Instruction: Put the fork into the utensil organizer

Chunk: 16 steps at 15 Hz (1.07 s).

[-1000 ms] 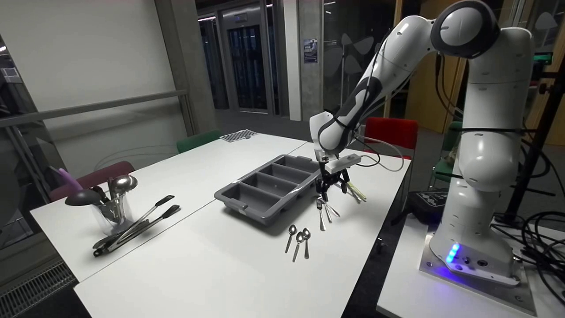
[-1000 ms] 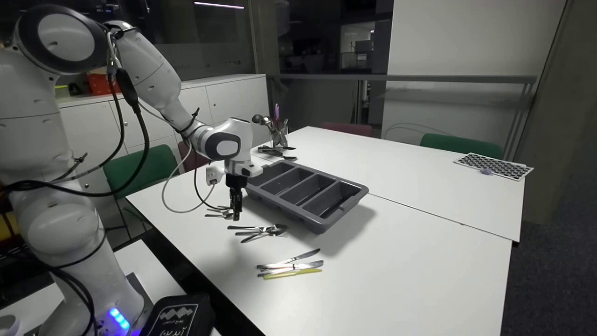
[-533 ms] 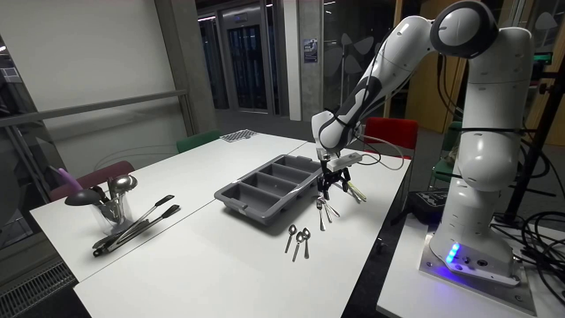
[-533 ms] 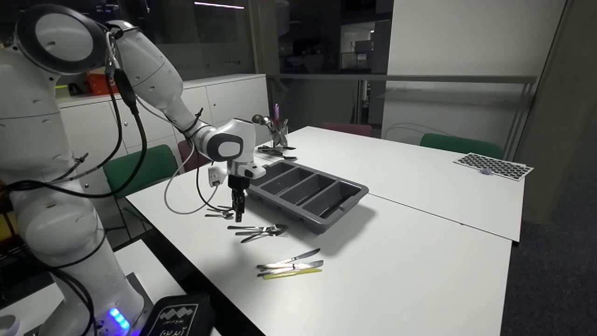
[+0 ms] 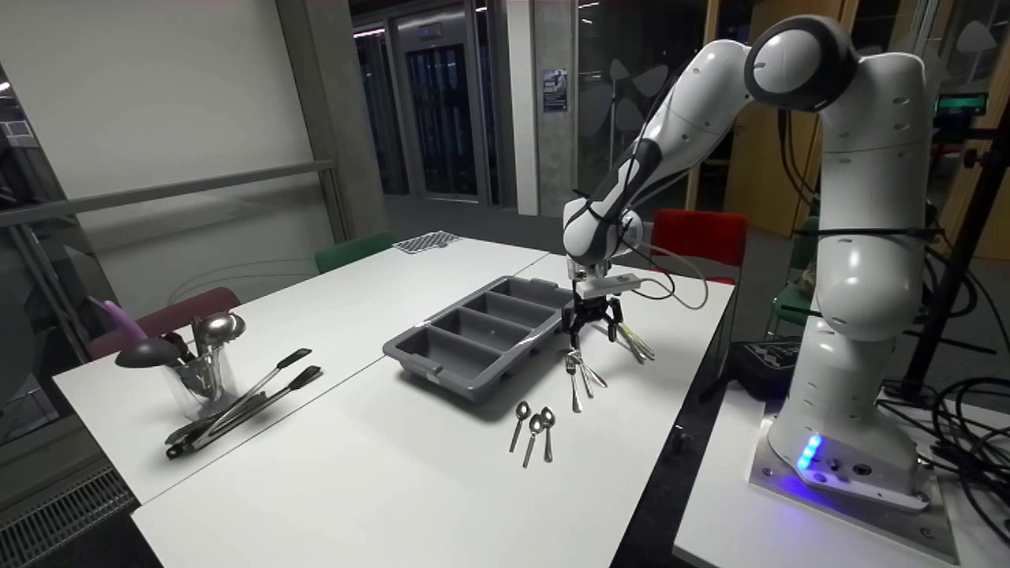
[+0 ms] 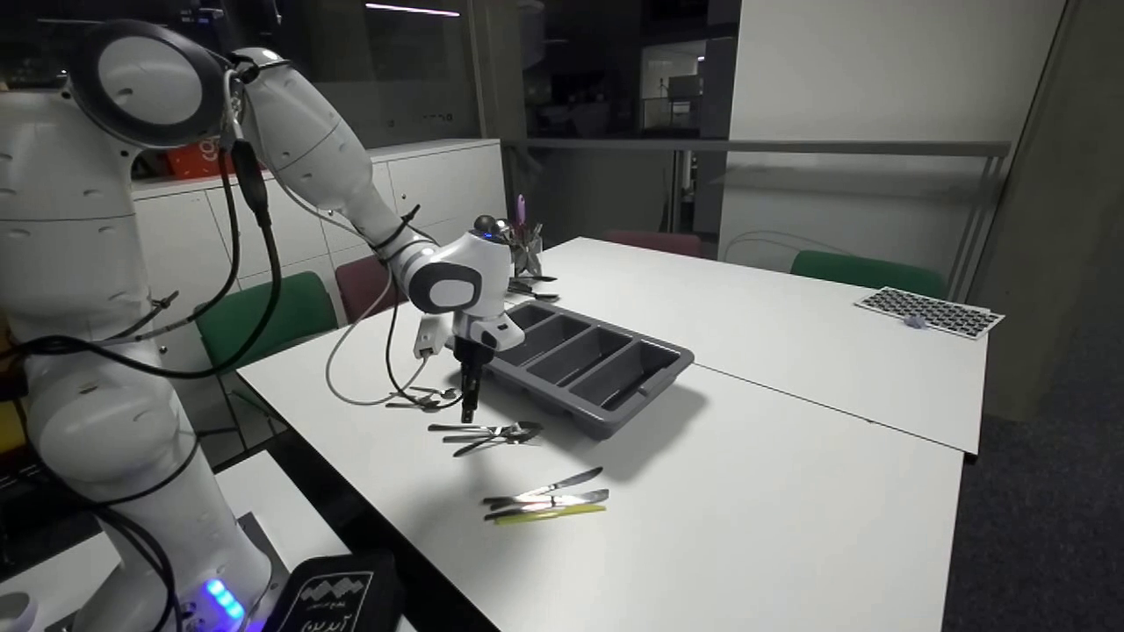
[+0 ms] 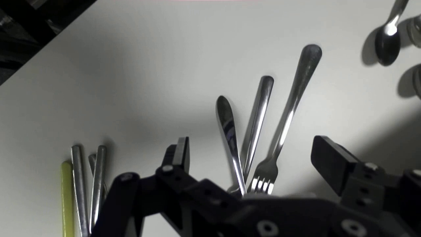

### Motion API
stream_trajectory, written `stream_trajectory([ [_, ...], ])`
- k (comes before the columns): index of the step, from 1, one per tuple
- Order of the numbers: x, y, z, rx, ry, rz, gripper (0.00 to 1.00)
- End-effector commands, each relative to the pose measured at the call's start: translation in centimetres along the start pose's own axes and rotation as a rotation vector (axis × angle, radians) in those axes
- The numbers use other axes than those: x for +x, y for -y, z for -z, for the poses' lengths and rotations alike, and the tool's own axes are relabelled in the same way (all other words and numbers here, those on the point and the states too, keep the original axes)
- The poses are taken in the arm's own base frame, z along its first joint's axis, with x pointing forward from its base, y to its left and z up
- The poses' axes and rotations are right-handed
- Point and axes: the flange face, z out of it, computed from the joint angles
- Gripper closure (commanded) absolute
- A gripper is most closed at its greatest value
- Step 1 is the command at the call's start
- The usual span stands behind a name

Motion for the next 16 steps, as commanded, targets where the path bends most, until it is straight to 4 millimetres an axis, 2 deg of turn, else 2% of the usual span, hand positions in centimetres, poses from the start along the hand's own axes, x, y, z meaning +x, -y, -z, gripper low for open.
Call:
stream_trajectory([
  [1,2.9,-0.8,-0.8,0.053,-0.006,-0.063,0.00],
  [8,5.0,-0.5,-4.6,-0.073,0.042,-0.059,0.00],
  [11,5.5,-0.7,-4.9,-0.082,0.037,-0.054,0.00],
  [16,6.2,-0.8,-4.0,-0.072,0.016,-0.051,0.00],
])
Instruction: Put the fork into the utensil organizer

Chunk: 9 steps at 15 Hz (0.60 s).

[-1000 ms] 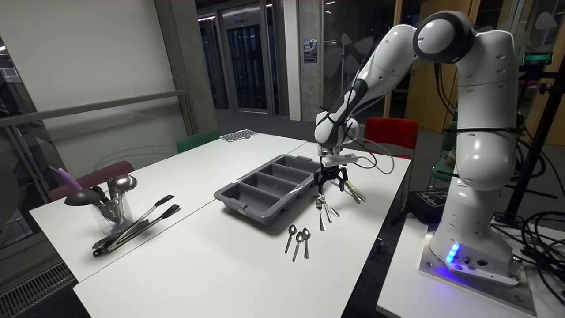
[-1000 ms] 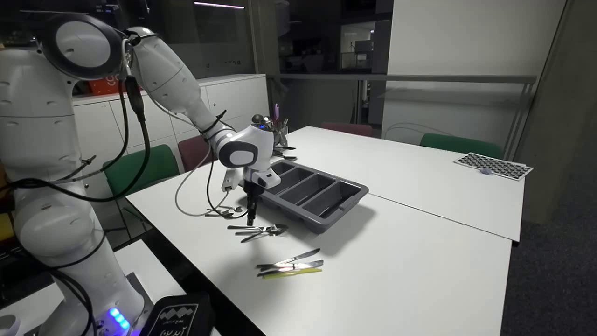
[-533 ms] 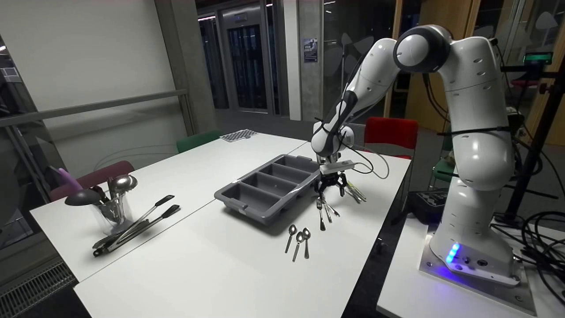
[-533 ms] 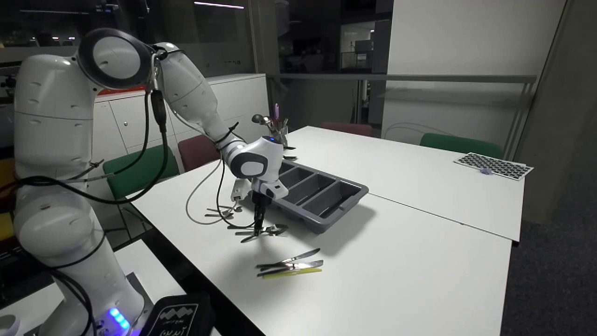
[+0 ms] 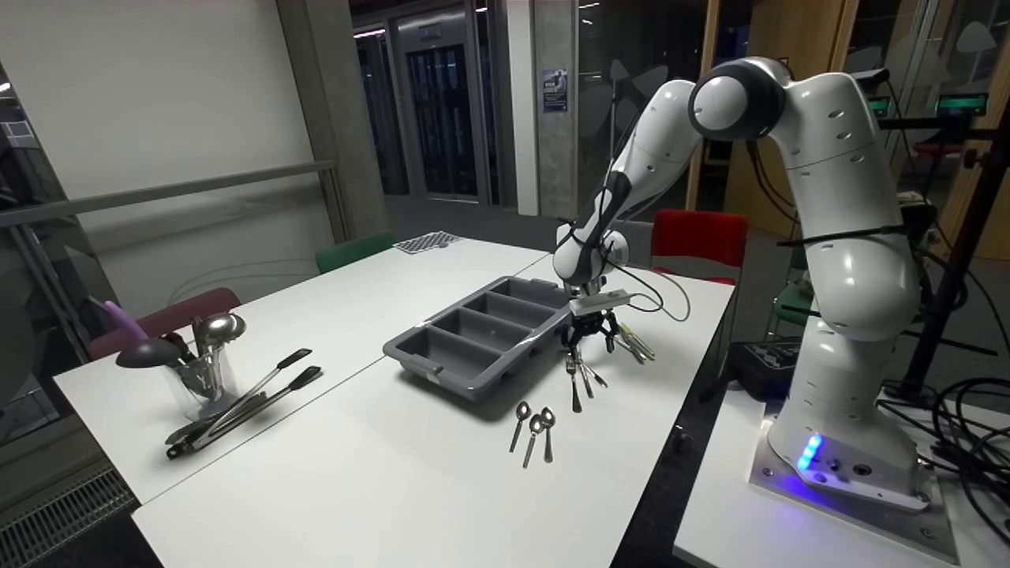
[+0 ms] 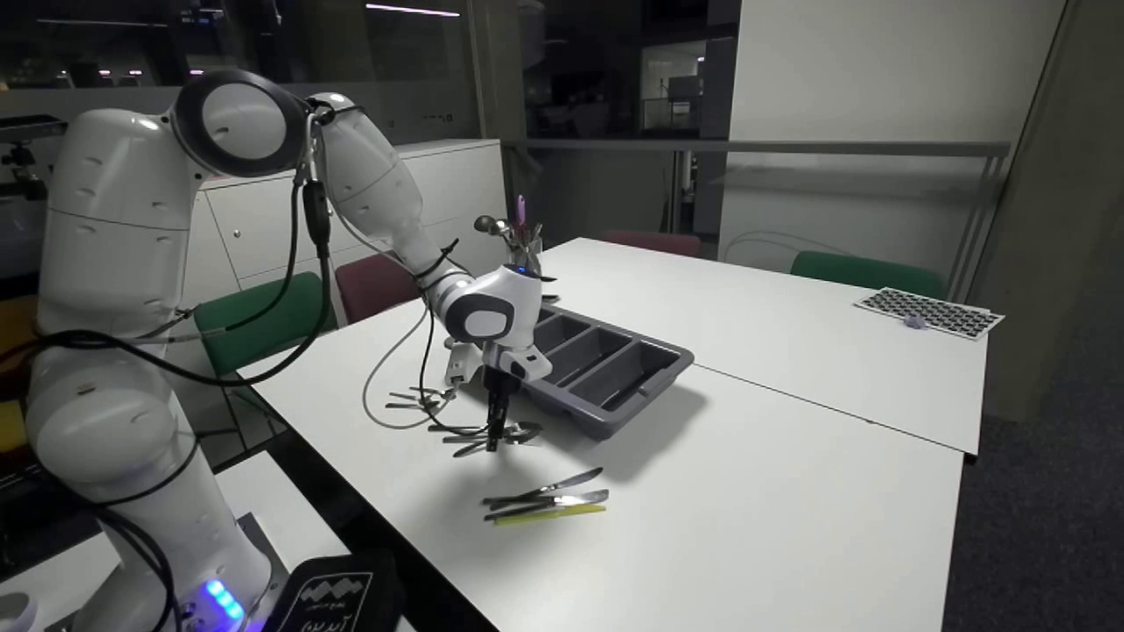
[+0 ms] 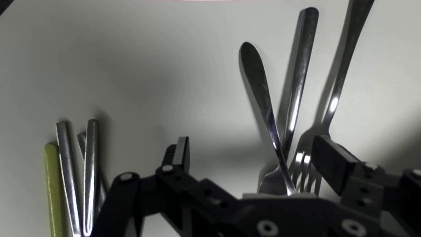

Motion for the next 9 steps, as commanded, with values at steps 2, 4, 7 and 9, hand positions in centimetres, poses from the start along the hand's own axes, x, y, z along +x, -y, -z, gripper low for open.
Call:
stream_trajectory([
  [2,0.7,0.3,1.5,-0.008,-0.019,0.004,0.00],
  [4,1.2,0.6,1.7,-0.010,-0.022,-0.002,0.00],
  [7,1.8,0.8,1.7,-0.016,-0.014,-0.010,0.00],
  [9,2.1,0.9,1.7,-0.020,-0.006,-0.013,0.00],
])
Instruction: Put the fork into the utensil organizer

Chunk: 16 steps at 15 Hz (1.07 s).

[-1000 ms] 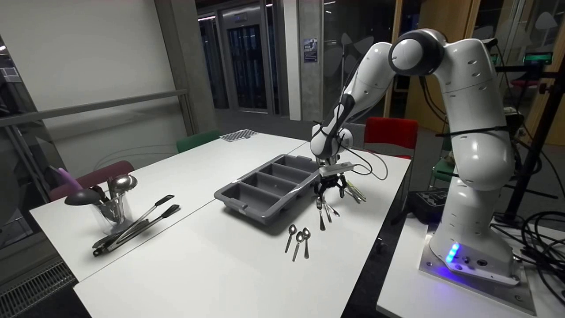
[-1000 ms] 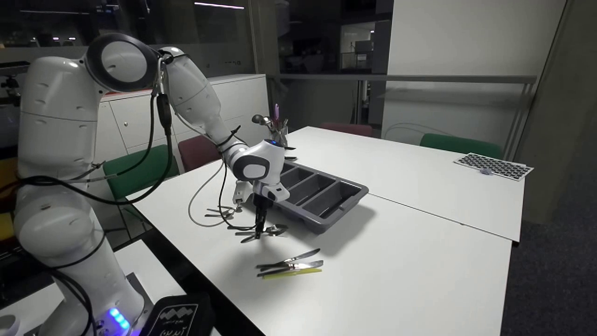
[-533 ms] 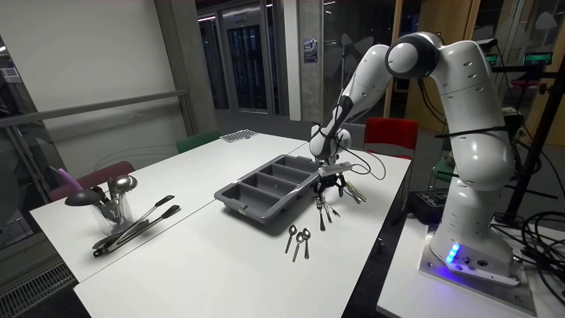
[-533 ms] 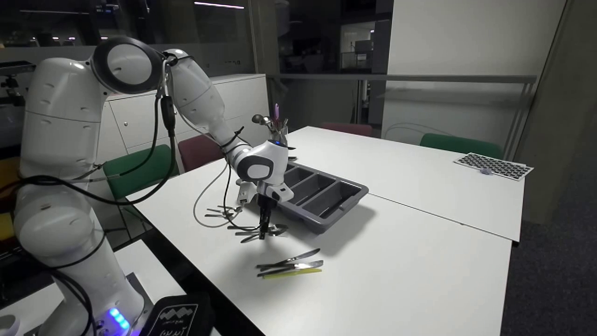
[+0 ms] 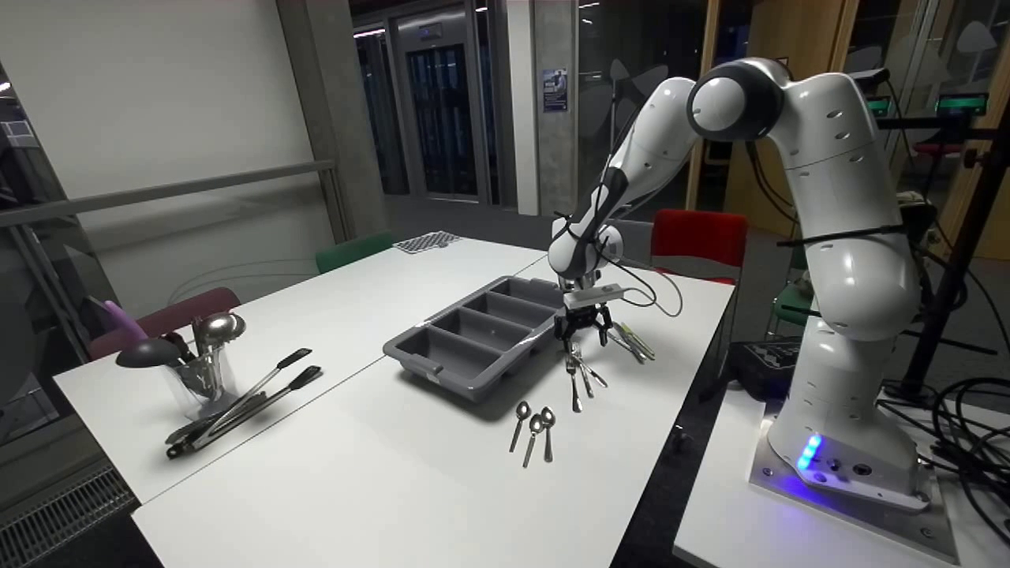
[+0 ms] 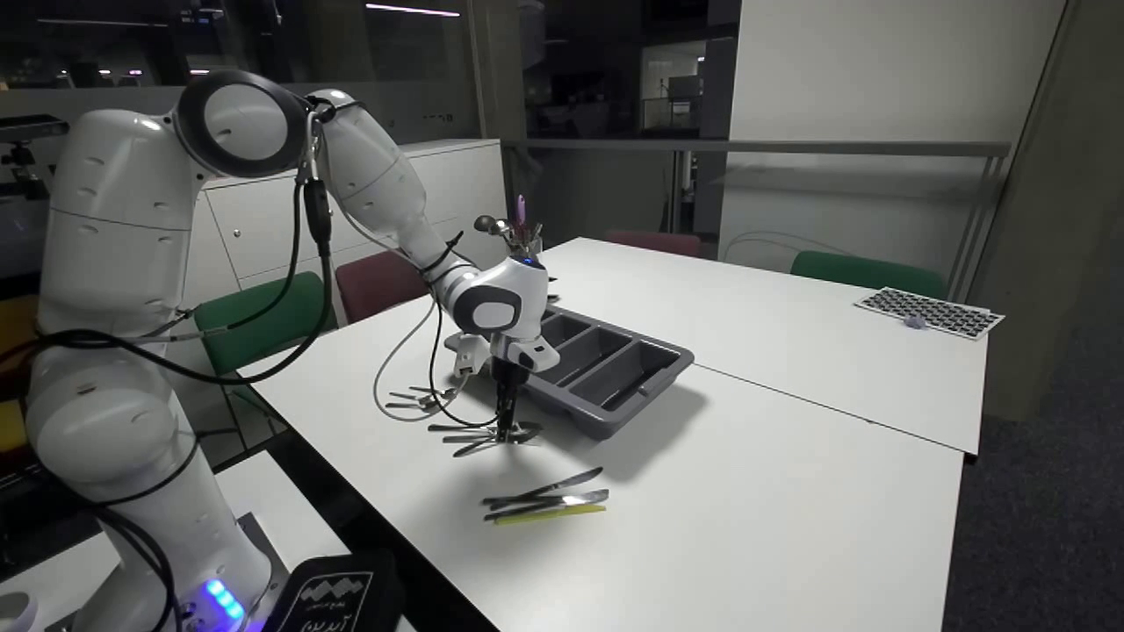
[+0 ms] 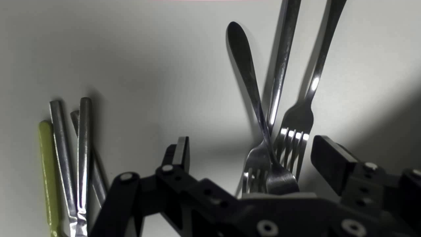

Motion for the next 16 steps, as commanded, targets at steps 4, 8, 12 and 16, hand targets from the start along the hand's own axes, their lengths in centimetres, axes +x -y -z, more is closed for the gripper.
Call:
stream_trajectory([
  [4,1.7,0.3,-0.6,-0.040,0.035,-0.014,0.00],
  [8,2.3,0.8,-1.4,-0.046,0.061,-0.007,0.00],
  [12,2.5,0.8,-1.9,-0.050,0.082,-0.002,0.28],
  [16,2.7,0.7,-1.9,-0.044,0.083,-0.003,0.57],
])
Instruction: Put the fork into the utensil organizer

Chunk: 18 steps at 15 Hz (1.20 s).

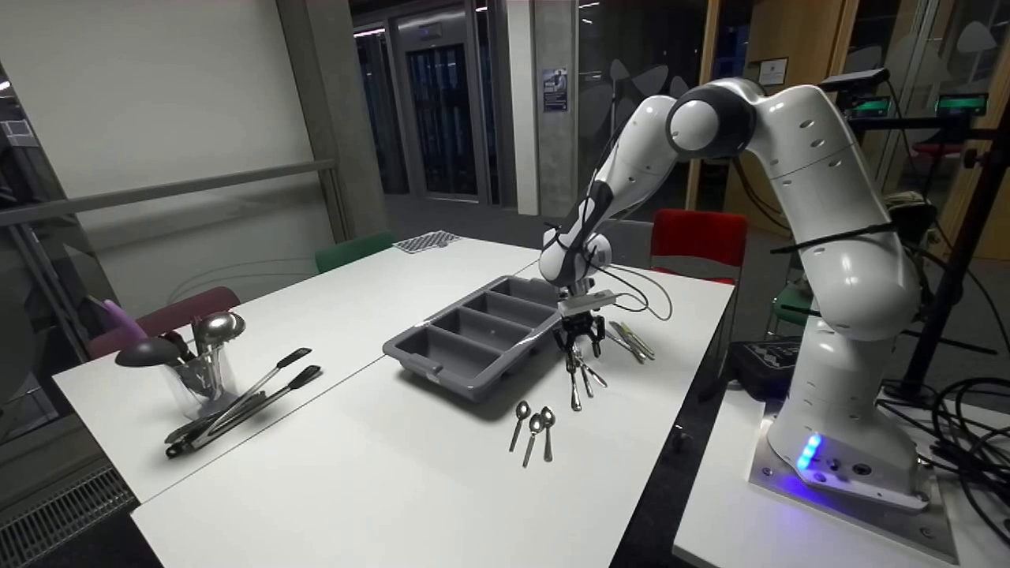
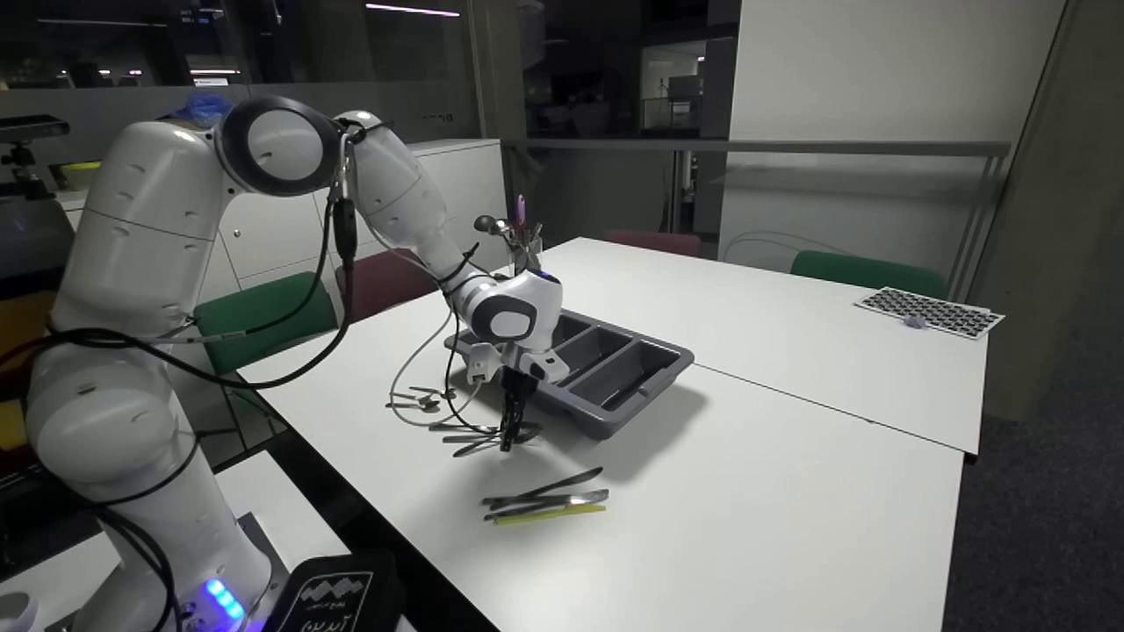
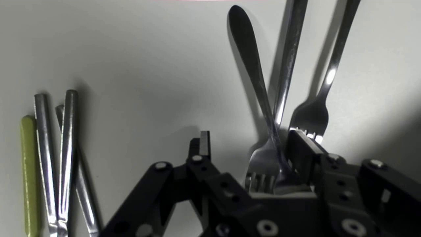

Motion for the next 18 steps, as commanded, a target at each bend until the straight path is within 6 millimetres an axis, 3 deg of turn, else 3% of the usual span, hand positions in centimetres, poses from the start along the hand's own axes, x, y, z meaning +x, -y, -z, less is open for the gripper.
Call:
stream_trajectory([
  [1,0.4,-0.3,0.6,0.002,0.018,0.000,0.65],
  [5,0.4,-0.4,0.8,0.008,0.019,0.001,0.97],
  [6,0.5,-0.4,0.8,0.009,0.019,0.001,1.00],
  [13,0.3,-0.9,1.0,0.016,0.012,-0.016,1.00],
  [18,-1.5,-1.4,1.7,0.026,-0.019,-0.030,1.00],
])
